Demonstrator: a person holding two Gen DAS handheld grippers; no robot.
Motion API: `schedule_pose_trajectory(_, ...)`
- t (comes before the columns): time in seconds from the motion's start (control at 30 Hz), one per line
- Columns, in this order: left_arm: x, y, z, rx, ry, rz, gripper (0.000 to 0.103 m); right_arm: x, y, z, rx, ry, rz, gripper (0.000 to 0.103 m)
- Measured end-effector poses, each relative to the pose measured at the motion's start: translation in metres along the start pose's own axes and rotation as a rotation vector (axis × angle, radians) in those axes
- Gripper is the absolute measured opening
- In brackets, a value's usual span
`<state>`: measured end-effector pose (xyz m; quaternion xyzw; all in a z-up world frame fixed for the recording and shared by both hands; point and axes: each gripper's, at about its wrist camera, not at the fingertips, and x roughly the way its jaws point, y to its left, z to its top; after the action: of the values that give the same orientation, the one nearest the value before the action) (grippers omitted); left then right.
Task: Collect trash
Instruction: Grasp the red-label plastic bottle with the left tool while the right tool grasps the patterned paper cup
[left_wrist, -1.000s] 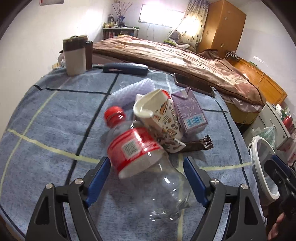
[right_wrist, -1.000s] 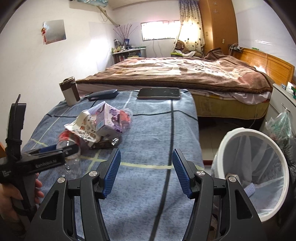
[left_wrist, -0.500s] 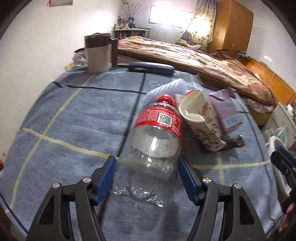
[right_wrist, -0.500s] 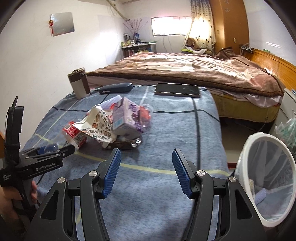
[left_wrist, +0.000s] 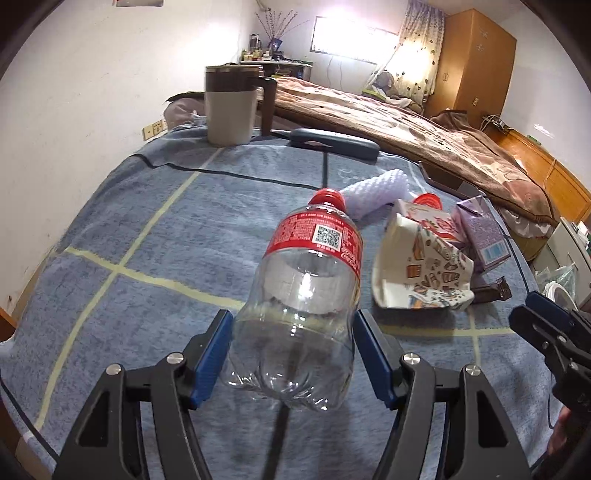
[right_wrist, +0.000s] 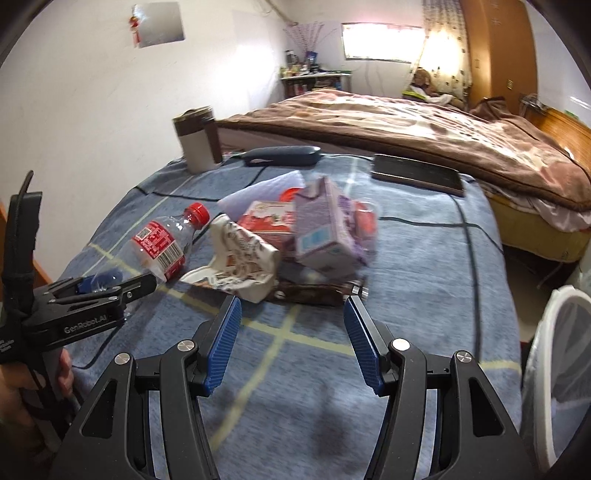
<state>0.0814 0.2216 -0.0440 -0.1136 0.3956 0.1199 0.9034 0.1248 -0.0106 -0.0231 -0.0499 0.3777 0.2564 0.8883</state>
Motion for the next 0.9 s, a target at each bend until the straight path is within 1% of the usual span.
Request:
schedule_pose_trajectory(0.23, -0.005, 0.019, -0.001, -0.018, 0.003, -0.008, 0.069, 0.019, 0.014, 0.013, -0.04, 0.015, 0.034, 0.06)
schedule_pose_trajectory(0.33, -0.004, 0.022, 0.001, -0.011, 0.011, -0.032, 0.069, 0.028, 0.019, 0.019, -0.049, 0.015, 0.03, 0.06)
schedule_pose_trajectory(0.47, -0.007, 0.028, 0.007, -0.041, -0.012, -0.084, 0.069, 0.039, 0.02, 0.027, -0.052, 0.021, 0.049, 0.06)
schedule_pose_trajectory(0.53, -0.006, 0.026, 0.012, -0.024, -0.018, -0.1, 0.07, 0.047, 0.02, 0.029, -0.052, 0.04, 0.05, 0.06)
schedule_pose_trajectory(0.63, -0.005, 0.023, 0.017, 0.001, -0.02, -0.102, 0.07, 0.054, 0.023, 0.029, -0.066, 0.069, 0.066, 0.06)
schedule_pose_trajectory(0.73, 0.0, 0.022, 0.022, 0.017, -0.008, -0.115, 0.07, 0.058, 0.025, 0.028, -0.067, 0.08, 0.081, 0.06)
schedule_pose_trajectory(0.9, 0.006, 0.019, 0.026, 0.034, 0.005, -0.116, 0.07, 0.062, 0.022, 0.027, -0.025, 0.098, 0.103, 0.059)
